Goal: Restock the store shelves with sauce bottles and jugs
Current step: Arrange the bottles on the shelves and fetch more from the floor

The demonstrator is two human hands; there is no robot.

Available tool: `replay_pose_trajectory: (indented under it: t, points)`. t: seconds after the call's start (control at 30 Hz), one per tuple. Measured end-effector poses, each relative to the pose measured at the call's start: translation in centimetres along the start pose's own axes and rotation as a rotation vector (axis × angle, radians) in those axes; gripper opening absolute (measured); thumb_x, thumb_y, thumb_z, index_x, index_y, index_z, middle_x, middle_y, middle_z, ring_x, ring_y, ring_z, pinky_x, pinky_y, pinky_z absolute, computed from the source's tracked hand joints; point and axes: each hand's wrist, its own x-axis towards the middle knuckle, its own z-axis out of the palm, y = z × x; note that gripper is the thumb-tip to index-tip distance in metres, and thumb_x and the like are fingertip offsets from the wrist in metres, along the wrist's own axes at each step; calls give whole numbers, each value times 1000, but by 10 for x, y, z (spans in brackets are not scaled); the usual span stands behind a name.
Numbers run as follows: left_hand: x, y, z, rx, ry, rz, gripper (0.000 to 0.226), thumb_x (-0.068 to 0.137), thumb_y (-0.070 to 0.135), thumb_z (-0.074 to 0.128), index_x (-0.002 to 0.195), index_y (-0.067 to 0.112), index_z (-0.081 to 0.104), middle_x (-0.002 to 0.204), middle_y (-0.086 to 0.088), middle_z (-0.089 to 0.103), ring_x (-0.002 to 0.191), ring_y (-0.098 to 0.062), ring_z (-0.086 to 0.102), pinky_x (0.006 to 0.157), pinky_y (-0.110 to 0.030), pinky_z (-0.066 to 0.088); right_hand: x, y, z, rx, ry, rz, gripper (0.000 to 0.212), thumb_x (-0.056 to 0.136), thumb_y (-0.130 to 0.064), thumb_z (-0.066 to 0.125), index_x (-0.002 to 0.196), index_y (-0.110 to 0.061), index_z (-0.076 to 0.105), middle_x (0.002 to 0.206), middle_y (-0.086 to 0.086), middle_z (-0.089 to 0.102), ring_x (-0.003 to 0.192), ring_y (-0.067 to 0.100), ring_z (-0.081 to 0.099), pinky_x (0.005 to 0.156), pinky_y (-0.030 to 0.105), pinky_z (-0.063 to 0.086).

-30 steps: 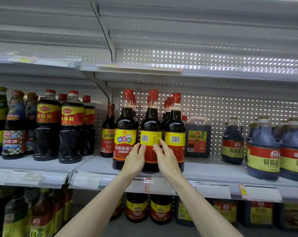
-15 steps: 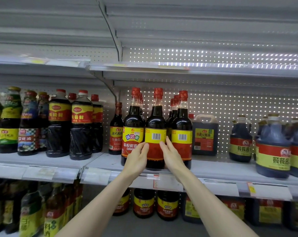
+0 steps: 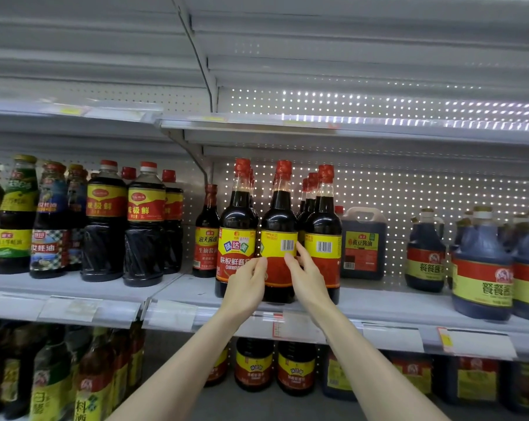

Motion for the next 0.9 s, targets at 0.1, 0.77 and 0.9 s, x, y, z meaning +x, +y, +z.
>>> replay_pose_trajectory:
  t: [0.1,0.77,0.9]
  points:
    - [3,-4,-2,-23,25,-18,33,103,36,34,120,20,57,107,6,64,103,-11,60,90,-32,51,1,0,1,10,0,3,51,100,-40,43,149,-30,29,140,0,48,121,14,51,91,28,48]
    - [0,-1,-5,28,-33,-3,30,102,37,36,106,23,62,103,8,67,97,-5,60,89,-29,50,6,9,6,-62,52,-39,54,99,-36,49,148,-25,31,136,-4,51,111,8,50,86,23,43]
    - [2,-7,-3,56,-11,-13,38,102,36,36,132,17,52,126,3,60,108,-6,55,84,-21,44,3,12,6,-100,97,-49,52,99,-35,48,148,-25,33,138,-2,50,115,8,50,83,20,48]
